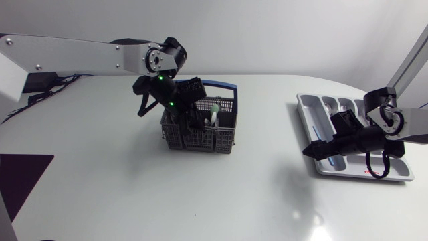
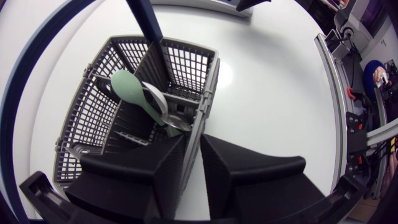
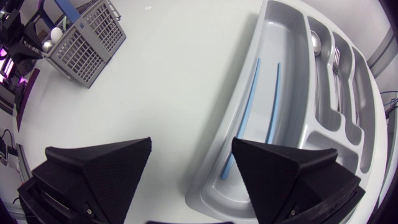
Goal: Unload the cutlery basket into the drawer organizer.
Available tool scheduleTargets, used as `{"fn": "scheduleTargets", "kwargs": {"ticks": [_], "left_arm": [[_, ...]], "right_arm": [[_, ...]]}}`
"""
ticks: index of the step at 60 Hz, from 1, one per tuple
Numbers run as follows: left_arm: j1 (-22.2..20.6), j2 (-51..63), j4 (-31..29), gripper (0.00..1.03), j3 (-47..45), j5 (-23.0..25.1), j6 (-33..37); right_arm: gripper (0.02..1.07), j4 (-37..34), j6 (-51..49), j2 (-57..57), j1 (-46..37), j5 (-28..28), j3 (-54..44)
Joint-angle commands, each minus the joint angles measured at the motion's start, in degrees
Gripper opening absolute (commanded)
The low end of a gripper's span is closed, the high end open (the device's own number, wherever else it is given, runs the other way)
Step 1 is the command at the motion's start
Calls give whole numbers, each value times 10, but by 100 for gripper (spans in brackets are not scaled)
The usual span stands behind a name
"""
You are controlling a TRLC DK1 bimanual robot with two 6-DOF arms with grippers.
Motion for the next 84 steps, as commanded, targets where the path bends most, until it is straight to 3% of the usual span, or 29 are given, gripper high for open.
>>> {"fn": "scheduleTargets", "kwargs": {"ticks": [1, 16, 47, 61, 84], "left_arm": [[-3, -9, -8, 25, -30, 6, -16], [3, -14, 12, 25, -18, 27, -111], [-2, -18, 24, 25, -7, 26, -312], [-4, -15, 45, 25, -6, 9, -384], [-17, -15, 78, 25, -19, -43, -438]], "right_arm": [[95, 8, -9, -7, 5, 3, -13], [95, 9, -8, -8, 5, 6, -16], [95, 16, -4, -11, 7, 7, -24], [95, 16, -5, -14, 7, 7, -26], [95, 16, -8, -17, 7, 7, -32]]}}
